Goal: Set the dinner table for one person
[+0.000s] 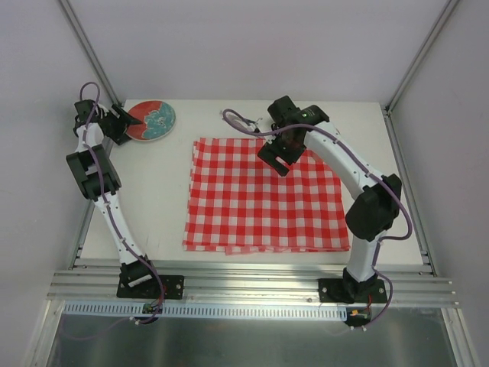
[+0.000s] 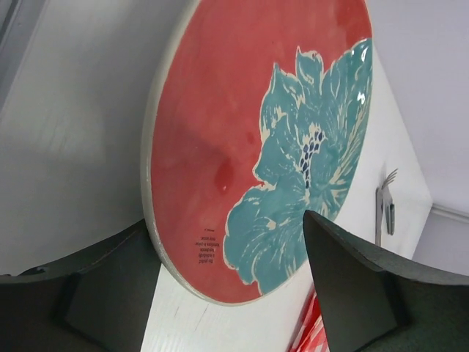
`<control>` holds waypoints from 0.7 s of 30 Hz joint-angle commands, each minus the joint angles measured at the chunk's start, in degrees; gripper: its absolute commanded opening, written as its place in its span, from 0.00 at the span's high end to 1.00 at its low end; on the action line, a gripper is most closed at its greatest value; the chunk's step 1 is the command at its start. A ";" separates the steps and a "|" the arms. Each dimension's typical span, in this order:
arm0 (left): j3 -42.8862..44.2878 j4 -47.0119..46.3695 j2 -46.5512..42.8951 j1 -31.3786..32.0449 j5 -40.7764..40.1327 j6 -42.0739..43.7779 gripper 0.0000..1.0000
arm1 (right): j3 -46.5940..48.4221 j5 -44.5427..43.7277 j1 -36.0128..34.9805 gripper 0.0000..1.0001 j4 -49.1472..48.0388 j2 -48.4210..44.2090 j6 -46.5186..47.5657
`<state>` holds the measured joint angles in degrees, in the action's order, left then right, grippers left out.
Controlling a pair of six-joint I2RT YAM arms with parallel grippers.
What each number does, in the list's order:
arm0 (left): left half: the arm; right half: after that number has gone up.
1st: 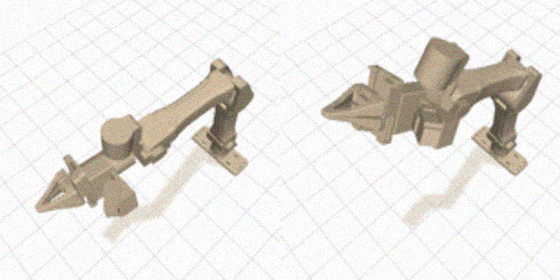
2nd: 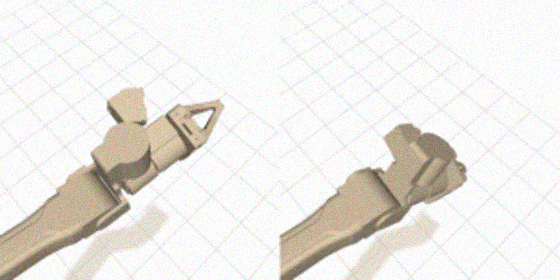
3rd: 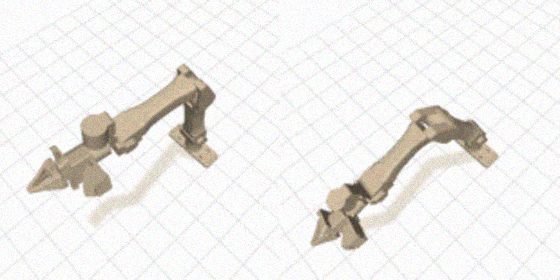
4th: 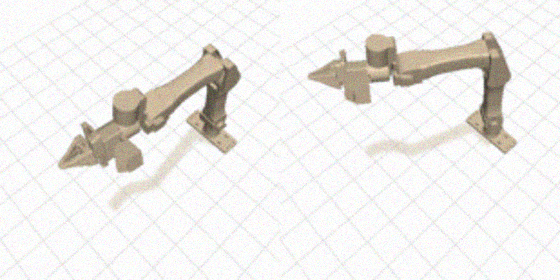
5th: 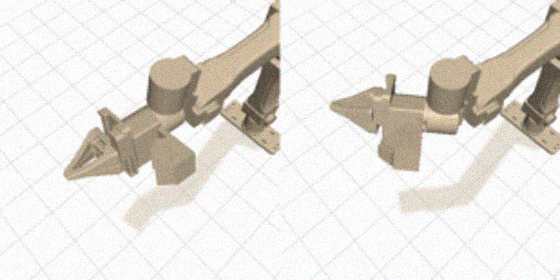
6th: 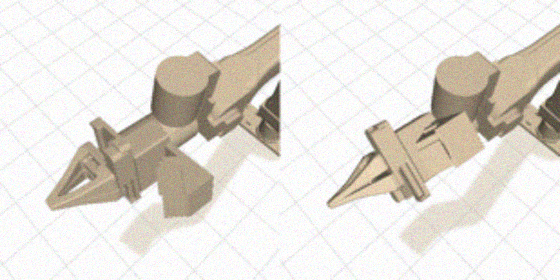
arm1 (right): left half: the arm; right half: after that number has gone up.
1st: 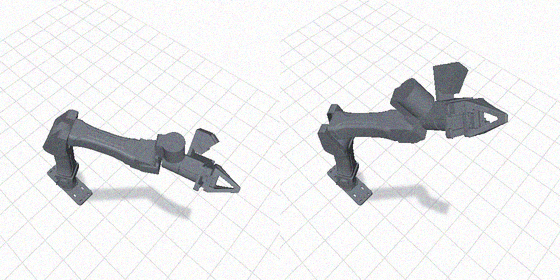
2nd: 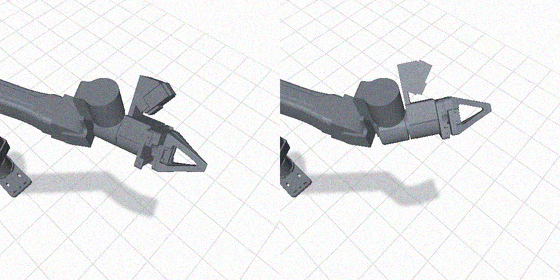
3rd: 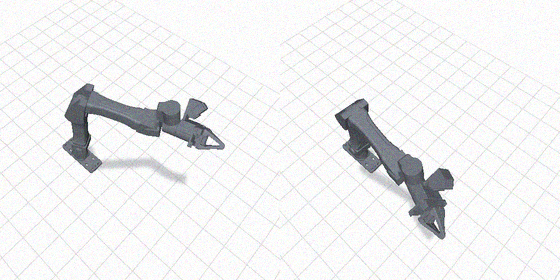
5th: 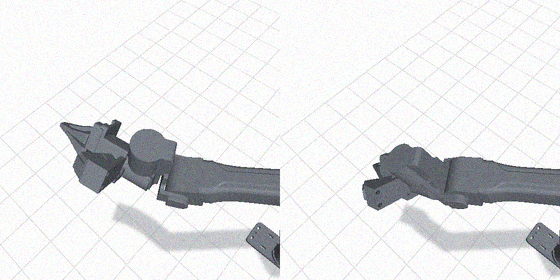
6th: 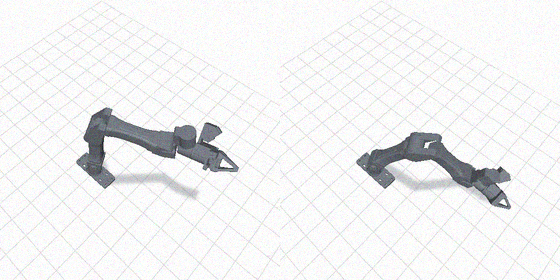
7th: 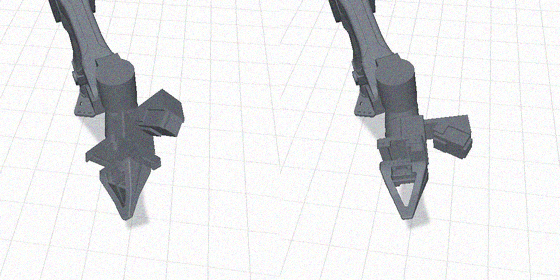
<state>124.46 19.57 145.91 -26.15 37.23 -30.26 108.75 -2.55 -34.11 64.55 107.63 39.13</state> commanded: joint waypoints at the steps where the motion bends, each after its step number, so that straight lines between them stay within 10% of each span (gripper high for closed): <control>1: 1.13 -4.27 3.42 -0.13 2.14 -7.08 0.25 | 0.41 -2.02 -0.78 0.14 2.59 -0.14 -0.99; 14: -3.44 -25.80 10.54 2.77 10.31 -29.76 0.45 | 0.76 -2.20 -0.87 0.13 1.98 5.03 -1.43; 21: -10.03 -39.17 12.82 5.75 12.78 -39.43 1.00 | 3.58 -2.29 -0.35 0.13 1.54 7.94 -1.78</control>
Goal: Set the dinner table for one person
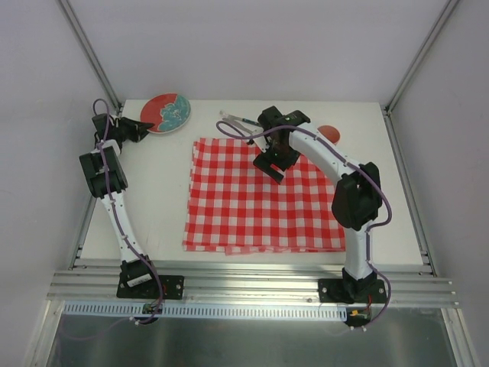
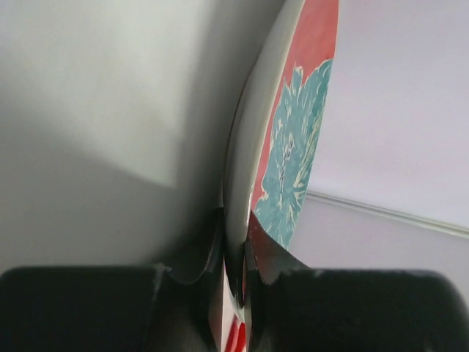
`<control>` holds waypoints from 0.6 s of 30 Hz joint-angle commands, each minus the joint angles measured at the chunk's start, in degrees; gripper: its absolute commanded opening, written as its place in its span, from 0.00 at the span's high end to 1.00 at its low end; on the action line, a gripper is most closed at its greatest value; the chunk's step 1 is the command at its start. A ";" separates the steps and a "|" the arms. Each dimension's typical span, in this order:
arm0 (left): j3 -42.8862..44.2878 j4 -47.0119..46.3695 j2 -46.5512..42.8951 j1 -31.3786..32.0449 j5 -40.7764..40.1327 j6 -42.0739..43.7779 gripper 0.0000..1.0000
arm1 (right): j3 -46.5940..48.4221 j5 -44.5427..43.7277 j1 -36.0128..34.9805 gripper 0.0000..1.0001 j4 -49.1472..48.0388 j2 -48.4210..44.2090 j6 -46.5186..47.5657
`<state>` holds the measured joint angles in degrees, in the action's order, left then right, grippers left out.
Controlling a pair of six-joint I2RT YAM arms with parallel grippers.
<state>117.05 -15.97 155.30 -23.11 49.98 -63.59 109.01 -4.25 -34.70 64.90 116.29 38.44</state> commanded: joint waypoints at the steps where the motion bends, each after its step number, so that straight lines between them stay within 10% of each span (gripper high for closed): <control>1: -2.71 -3.89 3.51 3.16 -0.40 -7.15 1.00 | 3.23 -0.67 0.42 0.13 1.19 -0.71 -1.17; 12: -5.87 -26.02 -2.45 6.76 13.29 -10.32 1.00 | 3.57 -2.60 2.97 0.13 0.05 -1.85 -0.91; 18: -12.97 -22.71 -15.80 6.33 18.84 -8.92 1.00 | 4.37 -4.45 5.43 0.13 -1.89 -2.30 0.76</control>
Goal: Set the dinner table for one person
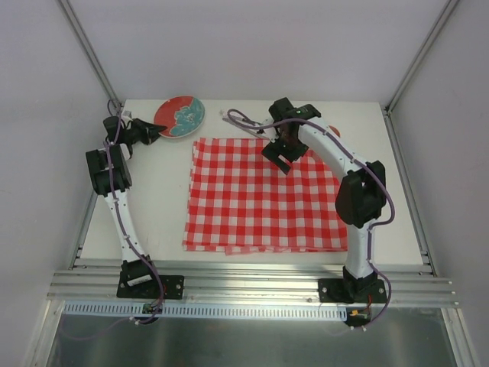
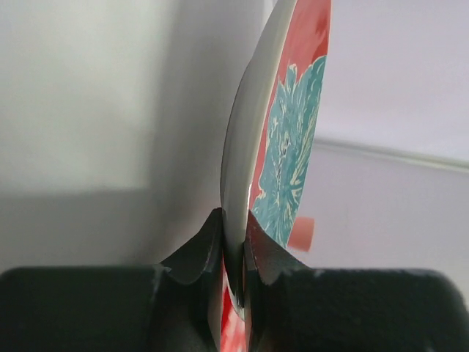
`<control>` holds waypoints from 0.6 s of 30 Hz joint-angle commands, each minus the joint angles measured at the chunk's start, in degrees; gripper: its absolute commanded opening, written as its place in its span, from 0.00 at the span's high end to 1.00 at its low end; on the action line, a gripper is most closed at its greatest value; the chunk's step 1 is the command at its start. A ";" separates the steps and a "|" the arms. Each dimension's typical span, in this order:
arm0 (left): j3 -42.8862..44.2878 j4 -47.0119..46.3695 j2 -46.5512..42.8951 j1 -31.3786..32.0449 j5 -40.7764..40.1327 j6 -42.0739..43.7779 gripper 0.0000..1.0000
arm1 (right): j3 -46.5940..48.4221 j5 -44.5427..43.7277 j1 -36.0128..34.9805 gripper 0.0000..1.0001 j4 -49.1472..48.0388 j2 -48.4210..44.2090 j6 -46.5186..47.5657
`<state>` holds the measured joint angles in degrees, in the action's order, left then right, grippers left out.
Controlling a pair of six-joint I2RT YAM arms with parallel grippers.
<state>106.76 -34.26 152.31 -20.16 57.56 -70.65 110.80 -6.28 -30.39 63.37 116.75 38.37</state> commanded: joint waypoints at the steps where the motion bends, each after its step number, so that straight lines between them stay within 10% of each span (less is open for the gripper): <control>1: -4.52 -3.80 -15.09 3.20 14.13 -1.51 1.00 | 2.66 -2.33 1.91 0.13 -0.44 -2.93 1.18; 5: -13.58 7.68 -29.13 2.24 19.07 6.72 1.00 | 4.15 -1.54 5.33 0.13 -1.32 -3.28 2.23; 7: -13.07 37.96 -35.90 1.18 21.61 28.12 1.00 | 5.29 -0.75 8.74 0.13 -2.20 -3.37 2.32; 9: -12.28 49.09 -38.31 1.00 21.28 32.38 1.00 | 5.91 -0.40 10.52 0.13 -2.47 -3.28 2.24; 18: -14.12 79.07 -46.84 4.51 10.75 62.55 1.00 | 11.10 4.61 21.16 0.13 -2.03 -4.07 -2.42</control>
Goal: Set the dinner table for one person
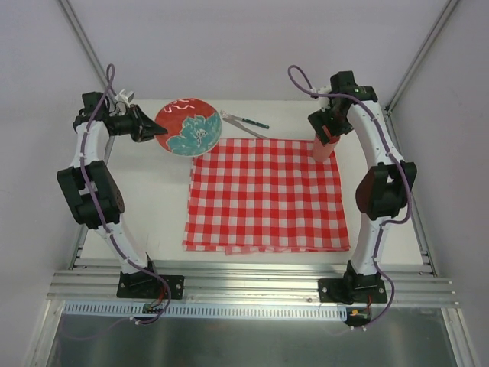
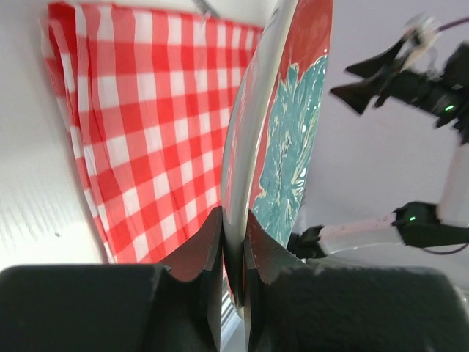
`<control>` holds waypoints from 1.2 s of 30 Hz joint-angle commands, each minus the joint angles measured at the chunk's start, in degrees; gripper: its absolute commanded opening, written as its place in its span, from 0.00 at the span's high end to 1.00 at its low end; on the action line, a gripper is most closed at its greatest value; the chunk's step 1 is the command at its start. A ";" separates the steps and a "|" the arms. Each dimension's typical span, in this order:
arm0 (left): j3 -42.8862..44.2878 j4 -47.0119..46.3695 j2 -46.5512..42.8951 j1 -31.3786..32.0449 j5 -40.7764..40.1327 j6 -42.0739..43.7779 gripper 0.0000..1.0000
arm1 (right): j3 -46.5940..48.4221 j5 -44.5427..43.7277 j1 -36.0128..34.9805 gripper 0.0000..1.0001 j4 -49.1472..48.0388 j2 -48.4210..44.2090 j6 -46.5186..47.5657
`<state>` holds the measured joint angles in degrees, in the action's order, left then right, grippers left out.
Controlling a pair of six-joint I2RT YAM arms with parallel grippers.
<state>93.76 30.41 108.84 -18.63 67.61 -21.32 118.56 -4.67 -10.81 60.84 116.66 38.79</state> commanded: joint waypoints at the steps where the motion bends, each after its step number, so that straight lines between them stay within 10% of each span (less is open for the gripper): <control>1: -1.64 15.98 -3.72 3.60 0.33 16.02 1.00 | 3.60 3.69 2.01 0.13 0.68 -4.33 -3.27; 36: 12.94 17.75 18.25 33.47 -3.01 19.56 1.00 | -9.40 6.42 6.50 0.11 0.07 -21.47 -4.95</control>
<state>103.04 46.11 127.94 12.14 56.31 -1.56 109.84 1.78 -5.21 60.69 99.24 34.68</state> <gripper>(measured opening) 0.088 0.888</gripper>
